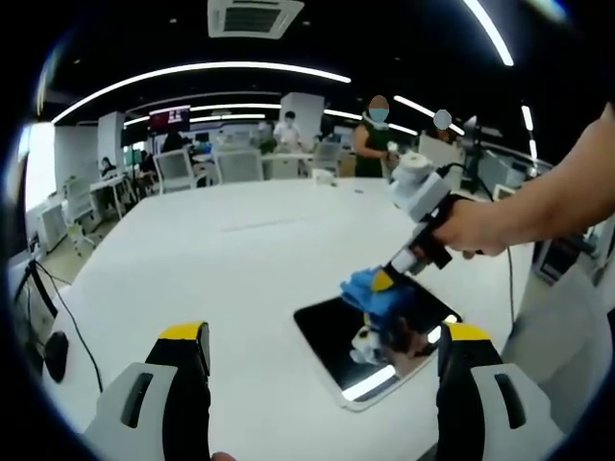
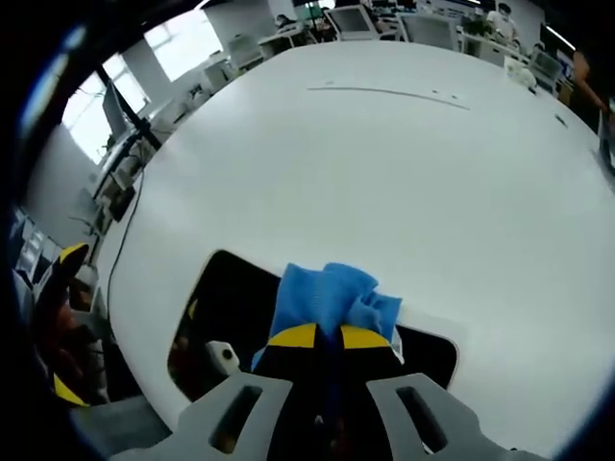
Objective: Wipe the mirror surface with the cleaning cloth until all visible marks leave the cleaned area.
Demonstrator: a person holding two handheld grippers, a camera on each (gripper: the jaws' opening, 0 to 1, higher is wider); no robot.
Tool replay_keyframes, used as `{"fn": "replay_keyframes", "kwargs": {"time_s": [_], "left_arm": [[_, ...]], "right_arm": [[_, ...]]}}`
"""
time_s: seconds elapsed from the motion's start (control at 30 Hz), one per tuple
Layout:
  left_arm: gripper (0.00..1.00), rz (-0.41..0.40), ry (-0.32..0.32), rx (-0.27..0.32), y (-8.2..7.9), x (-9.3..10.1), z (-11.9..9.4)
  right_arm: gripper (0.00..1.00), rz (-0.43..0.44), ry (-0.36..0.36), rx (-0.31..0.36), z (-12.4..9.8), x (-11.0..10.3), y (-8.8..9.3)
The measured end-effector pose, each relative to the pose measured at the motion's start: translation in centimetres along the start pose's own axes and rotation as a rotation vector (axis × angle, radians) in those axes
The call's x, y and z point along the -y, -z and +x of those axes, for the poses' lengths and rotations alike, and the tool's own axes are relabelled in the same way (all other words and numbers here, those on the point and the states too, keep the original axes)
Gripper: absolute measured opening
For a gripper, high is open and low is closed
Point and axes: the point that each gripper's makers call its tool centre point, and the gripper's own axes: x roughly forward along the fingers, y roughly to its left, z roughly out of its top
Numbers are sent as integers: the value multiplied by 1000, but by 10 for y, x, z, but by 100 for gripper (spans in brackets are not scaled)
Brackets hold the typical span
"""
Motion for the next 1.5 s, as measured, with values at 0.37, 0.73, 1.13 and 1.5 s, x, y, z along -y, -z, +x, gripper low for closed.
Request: {"fn": "replay_keyframes", "kwargs": {"time_s": [0.37,0.73,1.13,1.5], "left_arm": [[99,-2,2,-2,1,2,1],[99,3,8,-1,0,5,2],[99,3,12,2,0,7,4],[99,7,17,-1,0,10,6]], "right_arm": [[1,3,10,-2,-4,10,3],[1,13,23,-2,-8,16,6],[2,18,47,20,-6,17,9],[2,24,49,30,-10,14,17]]}}
